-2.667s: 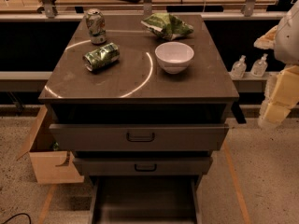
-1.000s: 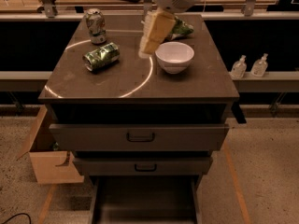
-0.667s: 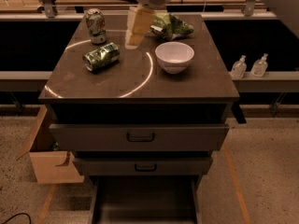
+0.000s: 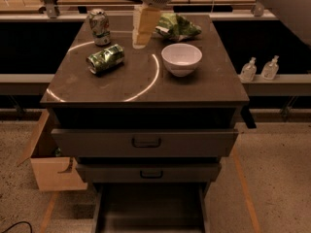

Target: Place green can into bottom drawer

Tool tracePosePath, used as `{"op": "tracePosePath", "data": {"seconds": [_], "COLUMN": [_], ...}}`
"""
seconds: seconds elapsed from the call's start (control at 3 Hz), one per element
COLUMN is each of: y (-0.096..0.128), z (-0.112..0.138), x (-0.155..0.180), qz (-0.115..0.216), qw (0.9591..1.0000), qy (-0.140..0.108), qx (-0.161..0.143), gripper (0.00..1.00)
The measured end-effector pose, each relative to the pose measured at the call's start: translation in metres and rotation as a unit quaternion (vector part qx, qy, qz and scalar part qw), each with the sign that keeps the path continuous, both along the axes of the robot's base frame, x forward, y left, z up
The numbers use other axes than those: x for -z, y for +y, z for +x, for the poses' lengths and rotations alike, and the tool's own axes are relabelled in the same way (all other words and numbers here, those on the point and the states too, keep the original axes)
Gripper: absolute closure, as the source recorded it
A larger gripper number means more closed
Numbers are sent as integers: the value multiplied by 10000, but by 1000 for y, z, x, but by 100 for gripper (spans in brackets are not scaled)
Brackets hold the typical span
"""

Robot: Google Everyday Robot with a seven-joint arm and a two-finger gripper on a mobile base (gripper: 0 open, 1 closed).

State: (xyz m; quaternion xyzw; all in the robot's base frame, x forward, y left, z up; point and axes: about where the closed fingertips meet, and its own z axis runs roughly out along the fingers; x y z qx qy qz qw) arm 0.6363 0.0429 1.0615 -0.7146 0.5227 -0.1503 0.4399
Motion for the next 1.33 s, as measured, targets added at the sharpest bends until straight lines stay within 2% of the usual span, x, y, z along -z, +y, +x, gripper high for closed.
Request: {"op": "tracePosePath", "data": {"seconds": [0.33, 0.67, 1.0, 1.33], "y": [-12, -28, -21, 5], "z": [23, 44, 57, 72], "x": [12, 32, 57, 79], "qz": [-224, -333, -348, -355], "qw": [9997, 9989, 9966, 9911], "qy": [43, 323, 648, 932], "qx": [-12, -40, -362, -882], "gripper": [0, 0, 0, 0]}}
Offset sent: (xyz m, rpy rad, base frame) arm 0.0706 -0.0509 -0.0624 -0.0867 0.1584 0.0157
